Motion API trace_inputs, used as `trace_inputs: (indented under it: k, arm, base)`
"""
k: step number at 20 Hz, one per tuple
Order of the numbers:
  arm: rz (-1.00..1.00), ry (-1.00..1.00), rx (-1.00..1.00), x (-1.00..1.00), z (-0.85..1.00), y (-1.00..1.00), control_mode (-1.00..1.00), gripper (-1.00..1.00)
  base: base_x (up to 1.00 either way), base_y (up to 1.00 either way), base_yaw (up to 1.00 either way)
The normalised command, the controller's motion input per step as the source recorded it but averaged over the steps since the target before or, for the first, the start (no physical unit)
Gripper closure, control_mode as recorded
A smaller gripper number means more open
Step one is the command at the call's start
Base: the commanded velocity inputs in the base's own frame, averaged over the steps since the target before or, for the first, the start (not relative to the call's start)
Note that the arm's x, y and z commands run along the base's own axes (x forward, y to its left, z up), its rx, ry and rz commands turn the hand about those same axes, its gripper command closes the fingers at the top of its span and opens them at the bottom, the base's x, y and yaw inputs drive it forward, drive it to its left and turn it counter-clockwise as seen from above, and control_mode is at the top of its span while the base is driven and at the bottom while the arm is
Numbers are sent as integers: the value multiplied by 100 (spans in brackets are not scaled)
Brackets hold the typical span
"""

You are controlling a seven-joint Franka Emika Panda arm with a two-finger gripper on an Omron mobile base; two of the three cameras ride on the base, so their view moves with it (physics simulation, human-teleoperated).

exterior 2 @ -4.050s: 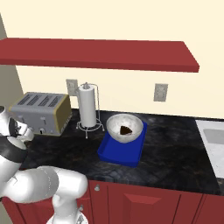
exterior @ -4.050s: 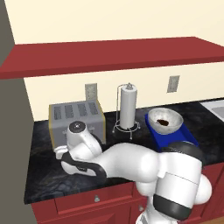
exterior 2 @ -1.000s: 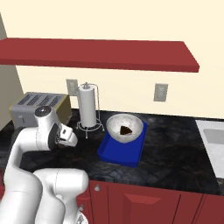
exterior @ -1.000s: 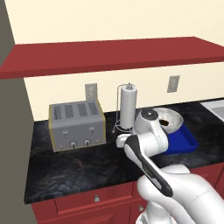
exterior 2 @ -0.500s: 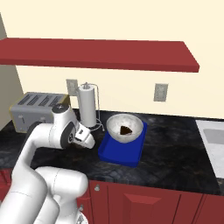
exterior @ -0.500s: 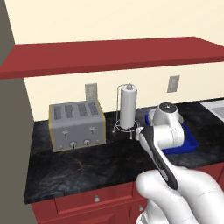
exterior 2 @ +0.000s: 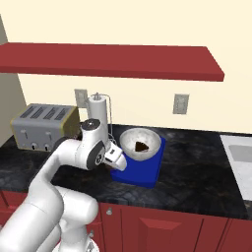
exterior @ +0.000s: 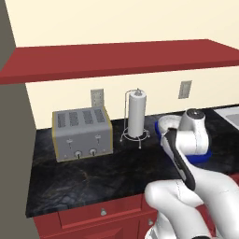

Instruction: Place the bowl with cake and the cupcake onto the tray.

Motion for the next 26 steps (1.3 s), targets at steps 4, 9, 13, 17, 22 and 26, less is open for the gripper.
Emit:
trace_inputs:
  k: [4, 9, 13, 17, 22, 26]
  arm:
    - [0, -4, 0, 10, -18, -40, -100, 100]
    - [0, -4, 0, 3, -20, -27, -100, 100]
    - [2, 1, 0, 7, -28, -37, -100, 100]
    - [12, 3, 0, 21, -19, -44, -100, 100]
    - [10, 4, -1, 17, -8, -18, -100, 100]
    - [5, 6, 0, 15, 0, 0, -100, -100]
  base:
    - [0, 0, 0]
    - [0, 0, 0]
    - [0, 0, 0]
    - [0, 0, 0]
    - [0, 0, 0]
    - [0, 0, 0]
